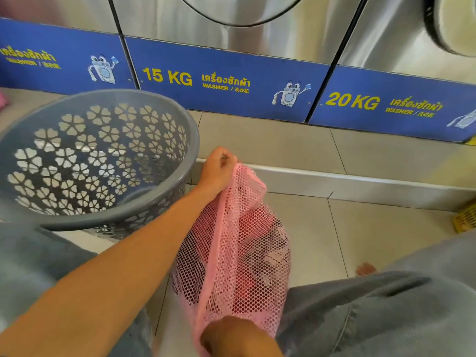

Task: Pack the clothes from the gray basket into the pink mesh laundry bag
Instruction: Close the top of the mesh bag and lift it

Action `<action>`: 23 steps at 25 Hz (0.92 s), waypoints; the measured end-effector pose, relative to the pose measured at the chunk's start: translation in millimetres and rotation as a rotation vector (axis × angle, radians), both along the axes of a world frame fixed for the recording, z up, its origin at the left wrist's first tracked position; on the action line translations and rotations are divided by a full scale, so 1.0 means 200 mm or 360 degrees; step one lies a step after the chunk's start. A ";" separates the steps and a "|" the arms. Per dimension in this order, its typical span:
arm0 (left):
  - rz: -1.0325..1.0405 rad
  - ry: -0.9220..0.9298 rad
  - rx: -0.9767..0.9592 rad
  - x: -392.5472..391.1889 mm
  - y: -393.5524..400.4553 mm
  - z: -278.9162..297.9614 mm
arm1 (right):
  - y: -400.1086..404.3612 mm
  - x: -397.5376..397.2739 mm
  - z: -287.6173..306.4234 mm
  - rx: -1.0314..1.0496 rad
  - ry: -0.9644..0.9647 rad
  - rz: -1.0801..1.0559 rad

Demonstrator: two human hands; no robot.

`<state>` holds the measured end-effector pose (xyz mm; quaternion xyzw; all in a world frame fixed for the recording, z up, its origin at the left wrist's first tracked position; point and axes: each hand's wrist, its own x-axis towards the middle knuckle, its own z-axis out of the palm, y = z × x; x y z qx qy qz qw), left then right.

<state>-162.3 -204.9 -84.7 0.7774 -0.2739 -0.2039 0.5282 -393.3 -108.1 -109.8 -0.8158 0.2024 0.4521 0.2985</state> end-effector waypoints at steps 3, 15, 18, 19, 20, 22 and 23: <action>0.0029 0.0032 0.0077 0.01 0.09 -0.01 | -0.16 -0.05 0.03 -0.0276 -0.0417 -0.0488; -0.0546 -0.0289 0.0486 -0.39 0.56 -0.33 | -0.44 0.21 -0.10 -0.0324 -0.1649 -0.1377; -0.0457 -0.0525 0.0791 -0.36 0.60 -0.40 | -0.43 0.26 -0.10 -0.0196 -0.1635 -0.1425; -0.0354 -0.0519 0.0729 -0.36 0.61 -0.40 | -0.44 0.27 -0.09 -0.0170 -0.1593 -0.1415; -0.0254 -0.0467 0.0641 -0.35 0.62 -0.40 | -0.46 0.27 -0.08 -0.0148 -0.1536 -0.1393; -0.0064 -0.0234 0.0600 -0.33 0.63 -0.37 | -0.50 0.26 -0.06 -0.0211 -0.1323 -0.1288; 0.0022 -0.0113 0.0632 -0.32 0.62 -0.36 | -0.51 0.23 -0.06 -0.0340 -0.1152 -0.1178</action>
